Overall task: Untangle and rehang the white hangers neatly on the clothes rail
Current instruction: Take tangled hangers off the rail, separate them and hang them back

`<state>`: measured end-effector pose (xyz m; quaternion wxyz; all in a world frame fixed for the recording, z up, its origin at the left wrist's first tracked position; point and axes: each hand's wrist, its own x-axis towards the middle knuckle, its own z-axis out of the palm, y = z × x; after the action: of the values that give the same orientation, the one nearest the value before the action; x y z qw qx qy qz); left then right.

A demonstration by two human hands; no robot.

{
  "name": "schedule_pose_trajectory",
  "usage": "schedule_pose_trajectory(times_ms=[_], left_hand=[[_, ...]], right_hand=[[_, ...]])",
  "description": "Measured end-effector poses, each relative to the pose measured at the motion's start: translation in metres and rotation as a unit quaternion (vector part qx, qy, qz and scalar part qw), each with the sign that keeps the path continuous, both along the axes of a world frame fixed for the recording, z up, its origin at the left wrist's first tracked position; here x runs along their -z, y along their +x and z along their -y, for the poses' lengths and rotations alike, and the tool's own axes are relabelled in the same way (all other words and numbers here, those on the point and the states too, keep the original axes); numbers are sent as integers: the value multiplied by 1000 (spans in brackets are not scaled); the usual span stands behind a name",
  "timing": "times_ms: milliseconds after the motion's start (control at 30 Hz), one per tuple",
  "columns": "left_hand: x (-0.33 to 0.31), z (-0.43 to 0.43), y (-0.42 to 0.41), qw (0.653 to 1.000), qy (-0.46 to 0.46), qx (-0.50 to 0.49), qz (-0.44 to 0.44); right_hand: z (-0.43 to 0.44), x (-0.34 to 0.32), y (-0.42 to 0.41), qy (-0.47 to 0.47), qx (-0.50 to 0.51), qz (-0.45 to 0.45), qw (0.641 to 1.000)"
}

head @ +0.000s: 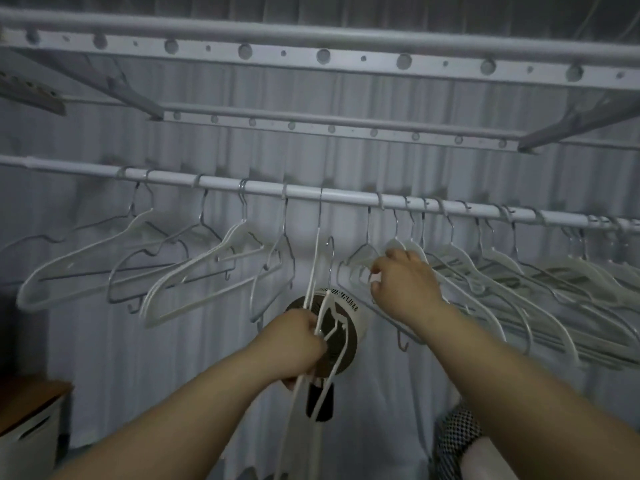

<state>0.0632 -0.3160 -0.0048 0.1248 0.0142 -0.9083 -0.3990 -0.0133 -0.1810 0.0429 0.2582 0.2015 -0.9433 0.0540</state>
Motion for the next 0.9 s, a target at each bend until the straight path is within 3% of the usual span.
schedule_pose_trajectory(times_ms=[200, 433, 900], left_hand=[[-33, -1, -68, 999, -22, -22, 18], [-56, 2, -116, 997, -48, -56, 11], [-75, 14, -145, 999, -19, -18, -21]], right_hand=[[-13, -10, -54, -34, -52, 121, 991], [-15, -2, -83, -97, -96, 123, 983], [-10, 3, -90, -74, -40, 76, 994]])
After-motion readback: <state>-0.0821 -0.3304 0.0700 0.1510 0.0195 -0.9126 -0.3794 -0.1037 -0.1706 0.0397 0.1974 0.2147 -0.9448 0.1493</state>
